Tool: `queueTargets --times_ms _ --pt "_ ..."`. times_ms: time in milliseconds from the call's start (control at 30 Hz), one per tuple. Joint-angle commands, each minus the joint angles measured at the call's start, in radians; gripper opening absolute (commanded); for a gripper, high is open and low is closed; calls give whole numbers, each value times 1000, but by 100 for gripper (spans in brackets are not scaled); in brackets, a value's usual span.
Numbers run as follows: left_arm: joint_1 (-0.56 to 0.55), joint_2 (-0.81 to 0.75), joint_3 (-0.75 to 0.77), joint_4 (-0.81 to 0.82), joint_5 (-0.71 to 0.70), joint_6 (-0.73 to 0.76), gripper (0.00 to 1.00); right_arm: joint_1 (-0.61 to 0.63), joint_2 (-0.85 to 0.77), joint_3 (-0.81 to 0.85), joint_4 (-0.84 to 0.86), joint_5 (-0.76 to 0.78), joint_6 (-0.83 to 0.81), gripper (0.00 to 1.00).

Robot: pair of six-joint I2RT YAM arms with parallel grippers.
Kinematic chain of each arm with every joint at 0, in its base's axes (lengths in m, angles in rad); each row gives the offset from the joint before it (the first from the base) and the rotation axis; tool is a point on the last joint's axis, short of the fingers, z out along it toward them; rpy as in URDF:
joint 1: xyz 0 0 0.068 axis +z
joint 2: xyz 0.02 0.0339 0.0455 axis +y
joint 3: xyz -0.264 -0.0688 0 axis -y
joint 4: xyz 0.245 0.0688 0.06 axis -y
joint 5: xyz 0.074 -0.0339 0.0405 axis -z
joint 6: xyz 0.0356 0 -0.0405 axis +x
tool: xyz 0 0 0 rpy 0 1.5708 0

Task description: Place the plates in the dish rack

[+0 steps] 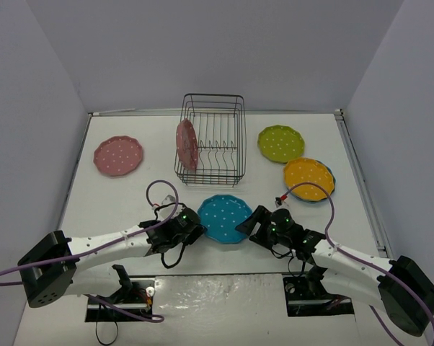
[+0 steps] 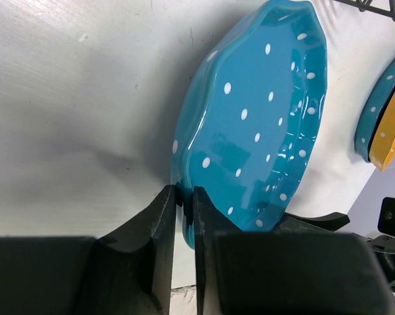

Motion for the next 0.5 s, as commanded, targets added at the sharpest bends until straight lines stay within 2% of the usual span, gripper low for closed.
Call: queueTargets --times_ms 0,467 --pt "-8 -50 48 193 -54 -66 0 9 -5 -21 104 24 50 72" --pt "-17 -29 -2 275 -29 -125 0 -1 143 -87 344 0 99 71"
